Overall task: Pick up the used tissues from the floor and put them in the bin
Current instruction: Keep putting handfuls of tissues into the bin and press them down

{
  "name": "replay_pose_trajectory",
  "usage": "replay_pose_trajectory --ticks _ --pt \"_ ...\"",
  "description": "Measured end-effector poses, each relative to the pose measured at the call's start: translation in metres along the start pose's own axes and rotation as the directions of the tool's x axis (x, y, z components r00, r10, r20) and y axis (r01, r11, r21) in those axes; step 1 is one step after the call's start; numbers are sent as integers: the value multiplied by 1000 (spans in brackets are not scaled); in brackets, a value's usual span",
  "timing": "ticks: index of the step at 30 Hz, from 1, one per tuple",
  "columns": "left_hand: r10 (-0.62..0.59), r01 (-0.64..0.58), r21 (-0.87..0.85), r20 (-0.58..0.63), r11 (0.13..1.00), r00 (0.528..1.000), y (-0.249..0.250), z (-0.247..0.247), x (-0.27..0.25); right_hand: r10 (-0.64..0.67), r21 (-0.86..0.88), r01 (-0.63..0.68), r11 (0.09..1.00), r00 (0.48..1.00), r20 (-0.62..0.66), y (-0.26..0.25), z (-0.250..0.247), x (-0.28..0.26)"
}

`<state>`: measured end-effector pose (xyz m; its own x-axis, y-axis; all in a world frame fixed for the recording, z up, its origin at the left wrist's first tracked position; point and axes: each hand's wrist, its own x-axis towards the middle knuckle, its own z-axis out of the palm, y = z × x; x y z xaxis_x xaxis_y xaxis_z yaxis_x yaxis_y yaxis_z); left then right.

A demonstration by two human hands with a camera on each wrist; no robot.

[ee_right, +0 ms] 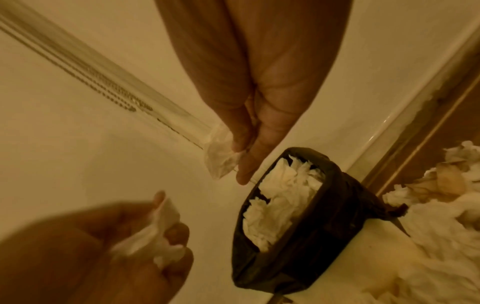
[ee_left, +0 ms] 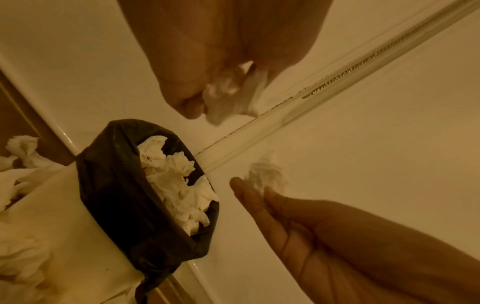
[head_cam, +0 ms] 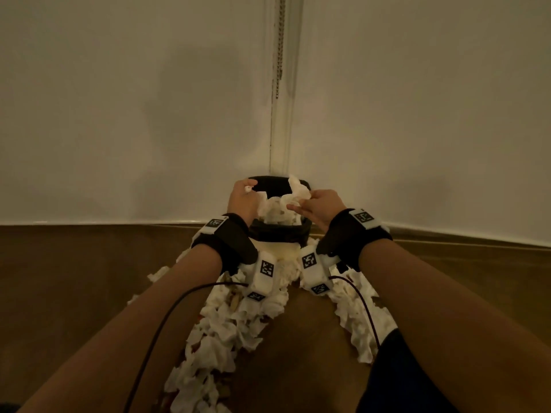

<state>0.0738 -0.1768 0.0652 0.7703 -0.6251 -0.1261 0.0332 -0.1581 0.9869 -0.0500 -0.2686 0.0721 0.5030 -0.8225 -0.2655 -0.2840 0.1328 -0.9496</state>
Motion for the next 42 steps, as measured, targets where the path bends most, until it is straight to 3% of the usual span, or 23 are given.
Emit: replay_pose_trajectory --ticks 1,4,7,10,14,17,21,26,29,32,36,39,42 --pt "-21 21 -2 5 1000 1000 -2 4 8 39 37 -39 999 999 11 3 5 9" --pt "-27 28 53 -16 998 999 -19 14 32 -28 -254 12 967 998 -57 14 22 36" --pt "67 -47 226 -80 973 995 -38 17 44 -89 -527 22 849 991 -102 19 30 51" --pt "121 -120 374 22 919 992 -56 15 54 -165 -662 50 748 980 -113 29 33 64" --pt "205 -273 603 181 749 962 -72 10 62 -157 -844 79 531 988 -7 45 39 74" --pt "248 -354 677 252 645 935 -78 10 64 -147 -872 108 477 988 42 49 41 78" --pt "138 -336 778 312 531 940 -86 19 66 27 -887 61 457 996 82 46 48 84" --pt "73 -459 863 455 212 888 -90 32 61 -66 -895 274 352 961 268 61 55 75" --pt "8 -420 903 421 88 907 -91 31 60 -15 -906 298 299 951 308 64 55 76" --pt "48 -402 907 399 127 916 -93 25 59 -11 -912 327 248 942 335 66 52 77" --pt "217 -430 882 389 192 895 -91 10 48 -58 -920 352 171 936 347 59 48 78" --pt "307 -439 866 361 242 881 -88 -5 34 -172 -932 319 170 941 291 46 47 72" --pt "356 -425 864 321 270 878 -83 -27 19 -316 -935 321 150 912 262 35 48 58"
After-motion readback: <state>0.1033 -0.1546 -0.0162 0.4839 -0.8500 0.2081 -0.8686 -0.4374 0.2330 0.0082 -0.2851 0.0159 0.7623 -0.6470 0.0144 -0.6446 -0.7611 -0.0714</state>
